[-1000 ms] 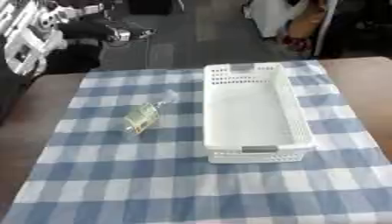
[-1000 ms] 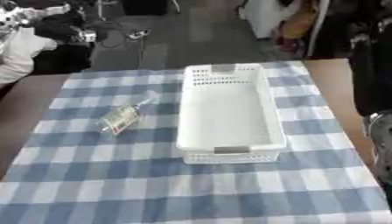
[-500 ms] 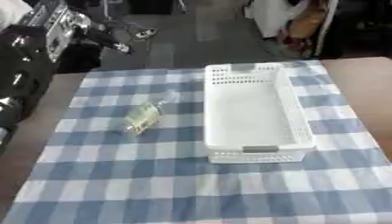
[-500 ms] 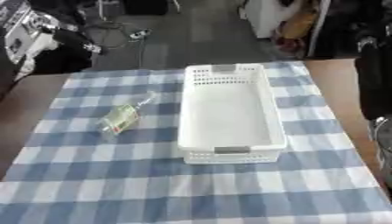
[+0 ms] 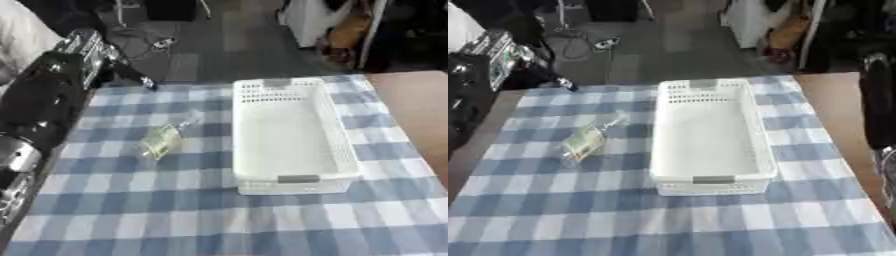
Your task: Pick up objects on the table and place them in the box.
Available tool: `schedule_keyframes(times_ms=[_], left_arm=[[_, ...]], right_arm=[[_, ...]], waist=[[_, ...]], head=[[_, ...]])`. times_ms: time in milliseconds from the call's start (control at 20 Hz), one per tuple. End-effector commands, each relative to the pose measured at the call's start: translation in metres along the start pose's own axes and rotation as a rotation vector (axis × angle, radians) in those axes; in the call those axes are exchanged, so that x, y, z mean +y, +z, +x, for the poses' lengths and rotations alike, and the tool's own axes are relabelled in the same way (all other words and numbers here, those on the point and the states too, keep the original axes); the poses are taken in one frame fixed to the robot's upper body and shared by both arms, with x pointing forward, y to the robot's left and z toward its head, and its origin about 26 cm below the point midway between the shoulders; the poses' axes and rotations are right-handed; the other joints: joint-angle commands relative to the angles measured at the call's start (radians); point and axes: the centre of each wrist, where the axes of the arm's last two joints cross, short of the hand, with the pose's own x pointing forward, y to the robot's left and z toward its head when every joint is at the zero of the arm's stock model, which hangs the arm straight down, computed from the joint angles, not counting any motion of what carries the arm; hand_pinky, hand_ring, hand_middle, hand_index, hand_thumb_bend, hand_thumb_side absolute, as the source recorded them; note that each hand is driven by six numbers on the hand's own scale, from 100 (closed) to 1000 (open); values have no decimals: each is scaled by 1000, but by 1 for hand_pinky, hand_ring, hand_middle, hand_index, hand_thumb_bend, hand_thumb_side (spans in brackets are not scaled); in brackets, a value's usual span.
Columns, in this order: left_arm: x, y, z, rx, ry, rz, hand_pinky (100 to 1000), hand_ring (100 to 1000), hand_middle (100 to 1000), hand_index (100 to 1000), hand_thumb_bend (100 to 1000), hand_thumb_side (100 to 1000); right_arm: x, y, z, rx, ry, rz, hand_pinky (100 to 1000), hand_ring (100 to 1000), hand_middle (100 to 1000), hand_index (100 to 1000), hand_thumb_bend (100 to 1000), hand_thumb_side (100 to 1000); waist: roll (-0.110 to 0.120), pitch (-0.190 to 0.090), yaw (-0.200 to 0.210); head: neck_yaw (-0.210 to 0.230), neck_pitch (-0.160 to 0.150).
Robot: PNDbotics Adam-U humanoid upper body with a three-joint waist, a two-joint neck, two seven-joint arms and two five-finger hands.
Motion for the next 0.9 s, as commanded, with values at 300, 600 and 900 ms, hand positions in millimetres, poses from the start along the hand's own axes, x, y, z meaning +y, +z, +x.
schedule_keyframes(times_ms=[300, 600, 900], left_arm=[[-3, -10, -1, -13, -89, -85, 886, 950, 968, 985, 1000, 1000], [-6, -17, 3, -98, -227, -138, 868, 944, 957, 986, 1000, 1000], [-3, -16, 2, -133, -307, -155, 855, 941, 954, 980, 1000, 1000]], right_arm=[[2, -14, 2, -22, -11, 33, 194, 200, 281, 370, 100, 988], [2, -11, 4, -13, -3, 24, 193, 199, 280, 370, 100, 990], [1, -8, 5, -2, 4, 18, 192, 199, 280, 371, 100, 991]], waist=[[4, -8, -10], [5, -16, -1], [8, -25, 7]], head=[[57, 26], [54, 37], [59, 52]])
